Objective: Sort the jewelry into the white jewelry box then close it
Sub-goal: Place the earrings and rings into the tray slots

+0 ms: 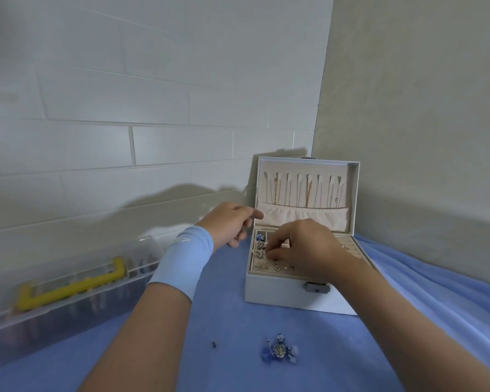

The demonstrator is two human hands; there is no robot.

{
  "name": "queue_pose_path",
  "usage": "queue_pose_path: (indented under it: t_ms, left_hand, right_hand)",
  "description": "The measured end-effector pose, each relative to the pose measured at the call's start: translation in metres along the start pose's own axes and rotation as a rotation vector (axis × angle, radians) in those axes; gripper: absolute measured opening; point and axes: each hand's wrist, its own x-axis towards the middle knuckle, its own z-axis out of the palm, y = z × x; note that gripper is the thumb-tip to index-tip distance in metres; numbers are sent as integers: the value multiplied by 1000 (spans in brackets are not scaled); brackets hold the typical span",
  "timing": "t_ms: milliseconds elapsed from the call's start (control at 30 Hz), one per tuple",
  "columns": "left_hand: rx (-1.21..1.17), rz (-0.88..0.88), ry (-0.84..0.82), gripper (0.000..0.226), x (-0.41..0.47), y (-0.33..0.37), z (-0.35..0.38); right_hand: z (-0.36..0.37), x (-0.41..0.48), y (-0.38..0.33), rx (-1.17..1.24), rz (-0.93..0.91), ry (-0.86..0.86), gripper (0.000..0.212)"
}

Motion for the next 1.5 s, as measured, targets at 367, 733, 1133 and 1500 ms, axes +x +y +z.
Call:
queue_pose_path:
  t_ms: [367,733,1133,1500]
  left_hand:
    - [1,150,1,19,-2,-3,-2]
    - [69,175,-24,23,-5,-2,3]
    - [-121,114,30,11,-8,12,18]
    - [-213,114,-7,14,-11,21,31]
  right_hand:
    - [1,-2,-10,-72,3,2,7]
    - [-2,-2,-4,56,30,-106,16]
    - [-28,-2,8,437,-80,289,23]
    - [-41,-6,12,467,-64,367,7]
